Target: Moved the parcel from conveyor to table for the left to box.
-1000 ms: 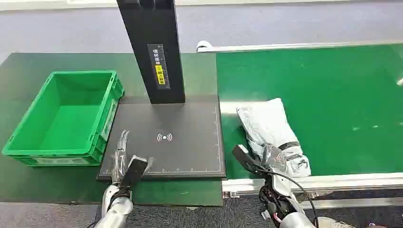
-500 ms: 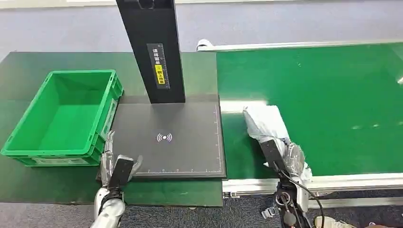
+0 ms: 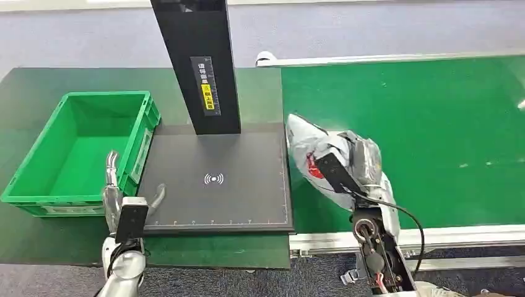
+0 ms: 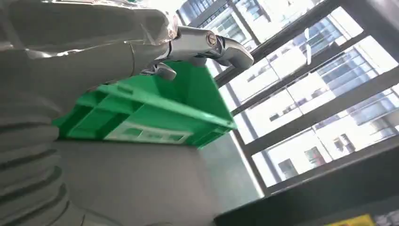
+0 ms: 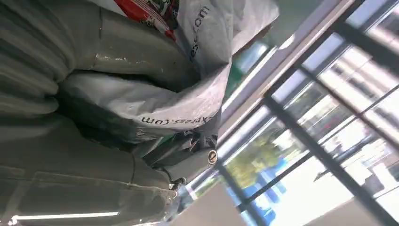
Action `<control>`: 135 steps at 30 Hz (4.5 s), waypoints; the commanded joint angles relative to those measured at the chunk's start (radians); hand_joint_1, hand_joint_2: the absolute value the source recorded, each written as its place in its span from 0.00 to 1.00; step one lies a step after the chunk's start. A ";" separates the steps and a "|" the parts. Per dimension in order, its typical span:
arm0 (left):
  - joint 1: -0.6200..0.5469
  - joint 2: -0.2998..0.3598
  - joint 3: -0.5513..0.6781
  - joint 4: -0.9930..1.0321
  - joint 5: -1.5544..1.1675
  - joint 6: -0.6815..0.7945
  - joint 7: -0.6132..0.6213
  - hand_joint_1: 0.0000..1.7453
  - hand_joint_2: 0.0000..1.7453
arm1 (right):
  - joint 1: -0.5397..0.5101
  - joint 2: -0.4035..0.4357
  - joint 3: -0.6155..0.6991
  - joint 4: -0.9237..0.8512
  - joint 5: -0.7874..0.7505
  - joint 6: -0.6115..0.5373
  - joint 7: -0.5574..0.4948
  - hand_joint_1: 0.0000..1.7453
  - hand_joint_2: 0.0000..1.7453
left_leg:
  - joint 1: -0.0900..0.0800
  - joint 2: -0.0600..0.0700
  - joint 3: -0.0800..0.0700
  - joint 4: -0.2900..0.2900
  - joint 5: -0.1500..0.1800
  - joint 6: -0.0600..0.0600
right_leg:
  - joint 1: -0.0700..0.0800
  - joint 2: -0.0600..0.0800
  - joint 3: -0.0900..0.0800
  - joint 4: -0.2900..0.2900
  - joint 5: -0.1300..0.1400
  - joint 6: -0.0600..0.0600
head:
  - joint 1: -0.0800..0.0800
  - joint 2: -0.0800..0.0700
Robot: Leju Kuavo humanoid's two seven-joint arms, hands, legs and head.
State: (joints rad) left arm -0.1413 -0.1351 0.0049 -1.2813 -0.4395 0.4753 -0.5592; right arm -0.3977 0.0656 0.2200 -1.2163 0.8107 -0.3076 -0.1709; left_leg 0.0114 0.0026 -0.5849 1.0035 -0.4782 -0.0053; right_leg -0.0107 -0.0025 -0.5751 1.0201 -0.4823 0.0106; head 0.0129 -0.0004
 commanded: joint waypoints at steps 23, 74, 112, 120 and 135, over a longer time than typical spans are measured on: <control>0.028 0.017 0.096 -0.122 0.016 0.025 0.029 0.00 1.00 | -0.342 0.263 0.309 0.677 -0.199 0.201 -0.070 1.00 1.00 | 0.001 0.003 0.001 -0.001 0.000 0.000 | 0.001 0.003 0.000 0.000 0.000 -0.001 | 0.000 0.000; -0.115 0.117 -0.288 0.046 -0.304 -0.176 0.133 0.00 1.00 | 0.104 0.021 -0.076 0.016 -0.625 0.182 -0.252 0.00 0.00 | 0.001 -0.007 0.002 -0.002 0.001 0.000 | 0.001 -0.006 0.003 -0.003 -0.001 -0.001 | 0.000 0.000; -0.440 -0.005 -0.493 0.725 -0.313 -0.148 0.010 1.00 1.00 | 0.232 0.039 -0.110 -0.088 -0.685 0.156 -0.253 0.00 0.00 | 0.001 0.000 0.003 -0.002 0.000 0.000 | 0.001 0.001 0.002 -0.003 0.001 -0.001 | 0.000 0.000; -0.411 0.013 -0.461 0.630 -0.248 -0.026 -0.013 1.00 1.00 | 0.225 0.048 -0.127 -0.076 -0.683 0.160 -0.239 0.00 0.00 | 0.000 0.002 0.003 -0.002 0.000 0.000 | 0.000 0.003 0.002 -0.003 0.001 -0.001 | 0.000 0.000; -0.321 0.141 -0.356 0.099 -0.222 0.101 0.045 1.00 1.00 | 0.247 0.014 -0.146 -0.067 -0.701 0.147 -0.244 0.00 0.00 | 0.001 0.003 0.000 0.000 0.000 0.000 | 0.001 0.003 -0.001 -0.001 0.001 -0.001 | 0.000 0.000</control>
State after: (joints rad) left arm -0.4897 -0.1011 -0.4341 -0.8749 -0.6626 0.5112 -0.5348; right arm -0.1489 0.1026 0.1091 -1.3367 0.1286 -0.1465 -0.4128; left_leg 0.0122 0.0043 -0.5849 1.0038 -0.4785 -0.0057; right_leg -0.0099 -0.0006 -0.5762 1.0197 -0.4822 0.0105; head 0.0130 -0.0004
